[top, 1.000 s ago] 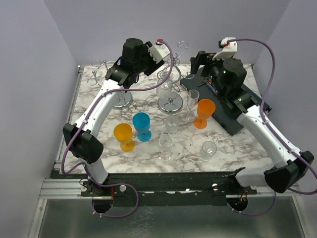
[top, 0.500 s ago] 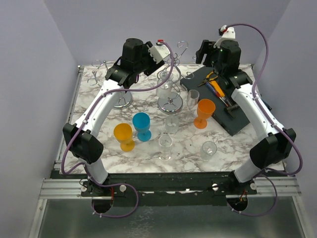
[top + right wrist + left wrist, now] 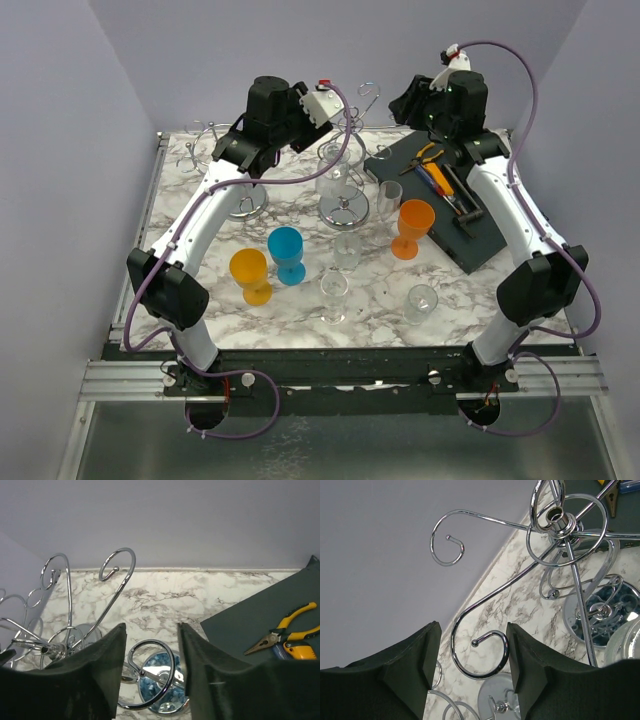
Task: Place the wine glass upside down on the wine glass rack
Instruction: Adjust the wine rack at the center of the board.
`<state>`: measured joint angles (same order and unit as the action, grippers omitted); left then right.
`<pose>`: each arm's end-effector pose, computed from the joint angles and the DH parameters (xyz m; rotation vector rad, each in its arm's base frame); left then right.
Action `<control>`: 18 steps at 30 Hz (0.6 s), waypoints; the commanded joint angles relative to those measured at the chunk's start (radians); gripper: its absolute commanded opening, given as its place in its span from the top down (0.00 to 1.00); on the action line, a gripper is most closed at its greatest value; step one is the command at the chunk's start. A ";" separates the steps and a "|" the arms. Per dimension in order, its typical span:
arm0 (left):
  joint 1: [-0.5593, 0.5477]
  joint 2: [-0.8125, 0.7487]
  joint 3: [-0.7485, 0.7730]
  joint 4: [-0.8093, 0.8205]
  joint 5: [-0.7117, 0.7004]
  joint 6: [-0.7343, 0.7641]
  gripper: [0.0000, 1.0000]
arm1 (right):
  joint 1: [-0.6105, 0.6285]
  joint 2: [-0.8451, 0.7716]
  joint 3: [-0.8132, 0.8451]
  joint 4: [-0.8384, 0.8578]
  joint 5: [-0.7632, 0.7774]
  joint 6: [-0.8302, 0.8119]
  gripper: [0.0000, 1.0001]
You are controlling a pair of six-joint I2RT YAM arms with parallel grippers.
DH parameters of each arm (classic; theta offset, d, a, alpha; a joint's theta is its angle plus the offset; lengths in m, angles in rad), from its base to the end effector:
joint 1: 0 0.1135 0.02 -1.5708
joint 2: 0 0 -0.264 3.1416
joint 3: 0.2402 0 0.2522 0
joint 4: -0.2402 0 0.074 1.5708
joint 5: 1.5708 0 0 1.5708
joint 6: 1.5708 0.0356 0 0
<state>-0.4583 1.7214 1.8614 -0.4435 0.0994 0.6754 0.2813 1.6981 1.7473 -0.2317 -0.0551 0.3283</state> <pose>0.3556 -0.1794 0.4354 1.0629 1.5424 0.0564 0.3866 0.1137 0.4275 0.0010 1.7789 0.4910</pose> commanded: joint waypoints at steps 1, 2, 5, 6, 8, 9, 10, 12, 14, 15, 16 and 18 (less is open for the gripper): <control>0.009 0.011 0.081 0.065 -0.046 0.015 0.39 | -0.002 -0.005 -0.022 -0.024 -0.086 0.049 0.55; 0.009 0.021 0.096 0.065 -0.053 0.015 0.39 | -0.002 -0.014 -0.037 -0.023 -0.089 0.054 0.59; 0.009 0.047 0.132 0.066 -0.071 0.026 0.39 | -0.001 -0.044 -0.081 -0.017 -0.092 0.070 0.71; 0.009 0.055 0.143 0.066 -0.076 0.028 0.39 | -0.001 -0.058 -0.101 -0.014 -0.091 0.073 0.73; 0.009 0.069 0.166 0.065 -0.085 0.031 0.39 | -0.001 -0.084 -0.135 -0.005 -0.087 0.078 0.75; 0.008 0.075 0.174 0.066 -0.089 0.035 0.39 | -0.001 -0.095 -0.149 -0.001 -0.085 0.082 0.76; 0.009 0.082 0.180 0.064 -0.092 0.039 0.39 | -0.001 -0.109 -0.169 0.002 -0.080 0.084 0.78; 0.009 0.092 0.189 0.065 -0.092 0.046 0.39 | 0.001 -0.135 -0.203 0.011 -0.080 0.091 0.78; 0.009 0.100 0.194 0.066 -0.092 0.057 0.39 | 0.001 -0.157 -0.233 0.018 -0.077 0.101 0.79; 0.009 0.108 0.198 0.065 -0.112 0.060 0.39 | 0.002 -0.166 -0.244 0.017 -0.073 0.106 0.79; 0.009 0.114 0.205 0.065 -0.122 0.063 0.39 | 0.005 -0.170 -0.249 0.017 -0.067 0.109 0.76; 0.010 0.128 0.226 0.065 -0.130 0.063 0.39 | 0.005 -0.168 -0.248 0.003 -0.057 0.111 0.69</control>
<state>-0.4530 1.8088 2.0369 -0.3889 0.0288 0.7204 0.2768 1.5436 1.5276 -0.1787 -0.1101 0.4255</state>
